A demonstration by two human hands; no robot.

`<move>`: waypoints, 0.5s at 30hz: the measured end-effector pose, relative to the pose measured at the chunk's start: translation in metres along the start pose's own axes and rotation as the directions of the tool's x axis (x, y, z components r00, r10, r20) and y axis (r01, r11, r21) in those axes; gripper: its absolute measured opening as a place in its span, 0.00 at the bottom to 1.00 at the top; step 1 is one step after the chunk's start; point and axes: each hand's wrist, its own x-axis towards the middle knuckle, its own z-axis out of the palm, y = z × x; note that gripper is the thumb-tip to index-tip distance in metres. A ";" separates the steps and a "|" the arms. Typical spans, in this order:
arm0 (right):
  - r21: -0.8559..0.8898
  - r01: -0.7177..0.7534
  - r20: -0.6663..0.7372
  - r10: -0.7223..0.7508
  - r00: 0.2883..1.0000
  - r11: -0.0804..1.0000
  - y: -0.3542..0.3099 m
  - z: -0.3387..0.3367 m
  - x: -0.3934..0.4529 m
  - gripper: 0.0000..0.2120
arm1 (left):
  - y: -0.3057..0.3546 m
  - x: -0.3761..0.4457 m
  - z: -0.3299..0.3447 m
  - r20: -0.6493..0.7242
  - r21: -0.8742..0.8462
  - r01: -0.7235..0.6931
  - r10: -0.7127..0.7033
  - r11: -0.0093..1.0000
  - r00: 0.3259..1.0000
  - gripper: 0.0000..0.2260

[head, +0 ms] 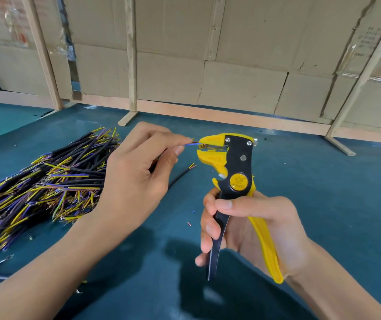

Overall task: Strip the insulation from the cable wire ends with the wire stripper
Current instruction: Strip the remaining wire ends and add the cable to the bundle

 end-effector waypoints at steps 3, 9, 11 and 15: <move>0.013 0.010 0.014 -0.010 1.000 1.000 0.000 0.000 -0.001 0.07 | -0.001 0.001 -0.001 -0.006 0.022 -0.034 0.034 0.999 0.999 0.09; 0.002 0.017 0.048 -0.017 0.999 1.000 0.000 0.001 -0.001 0.07 | 0.000 -0.001 0.000 0.013 0.044 -0.071 0.071 0.996 0.997 0.11; -0.002 0.016 0.051 -0.016 0.999 1.000 -0.001 0.001 -0.001 0.07 | 0.001 -0.001 0.000 0.008 0.030 -0.069 0.068 0.997 0.998 0.11; -0.015 0.013 0.049 -0.013 0.999 1.000 -0.001 0.002 -0.001 0.06 | 0.004 -0.002 0.001 0.002 0.018 -0.059 0.059 0.998 0.998 0.09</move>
